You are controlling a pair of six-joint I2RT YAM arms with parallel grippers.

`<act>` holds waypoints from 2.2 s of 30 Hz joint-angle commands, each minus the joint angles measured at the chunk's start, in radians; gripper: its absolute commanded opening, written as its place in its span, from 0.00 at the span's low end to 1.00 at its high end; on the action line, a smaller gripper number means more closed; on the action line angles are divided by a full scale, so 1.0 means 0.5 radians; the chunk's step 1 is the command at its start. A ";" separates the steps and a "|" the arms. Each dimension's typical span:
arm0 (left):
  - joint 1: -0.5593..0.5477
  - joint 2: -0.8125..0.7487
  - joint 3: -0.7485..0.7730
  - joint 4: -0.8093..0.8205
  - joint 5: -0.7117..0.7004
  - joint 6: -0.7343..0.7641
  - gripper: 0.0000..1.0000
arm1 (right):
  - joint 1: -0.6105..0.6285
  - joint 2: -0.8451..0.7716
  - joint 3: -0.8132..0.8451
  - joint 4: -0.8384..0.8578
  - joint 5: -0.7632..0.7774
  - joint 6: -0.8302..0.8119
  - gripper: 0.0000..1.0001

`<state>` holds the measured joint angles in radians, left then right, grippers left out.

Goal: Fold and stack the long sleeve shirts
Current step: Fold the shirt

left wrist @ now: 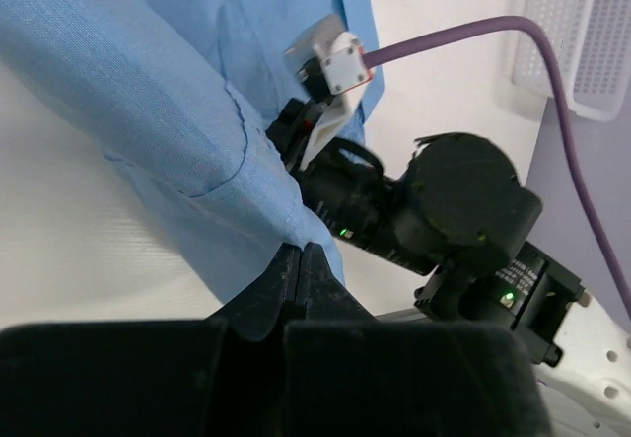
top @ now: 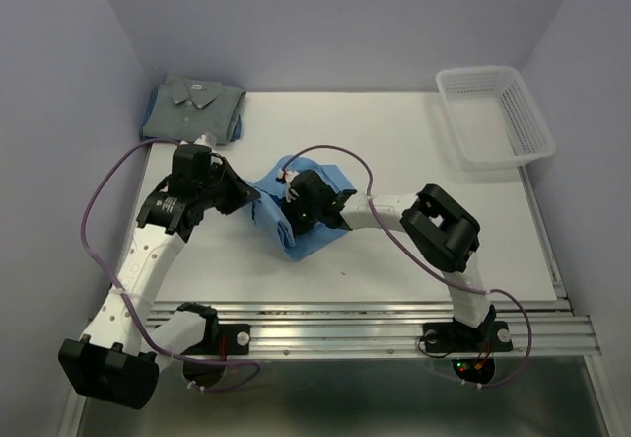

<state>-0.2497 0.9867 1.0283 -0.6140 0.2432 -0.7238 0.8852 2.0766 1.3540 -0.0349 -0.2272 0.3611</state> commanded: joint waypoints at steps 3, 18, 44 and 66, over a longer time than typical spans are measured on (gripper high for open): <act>-0.041 0.094 0.030 0.344 0.225 0.043 0.00 | 0.150 -0.076 -0.158 0.245 -0.230 -0.013 0.06; -0.200 0.117 -0.068 0.311 0.142 0.122 0.00 | 0.150 -0.284 -0.106 -0.185 0.739 -0.026 0.06; -0.249 0.082 0.079 0.041 0.143 0.371 0.00 | -0.519 -1.202 -0.922 -0.305 1.047 0.106 0.10; -0.617 1.118 0.790 0.194 0.133 0.503 0.00 | -0.598 -0.831 -1.008 -0.157 0.669 0.122 0.05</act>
<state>-0.5323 1.4822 1.3148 -0.5816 0.2825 -0.5125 0.5938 1.6455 0.8665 -0.1539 0.1459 0.4152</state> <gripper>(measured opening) 0.019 0.056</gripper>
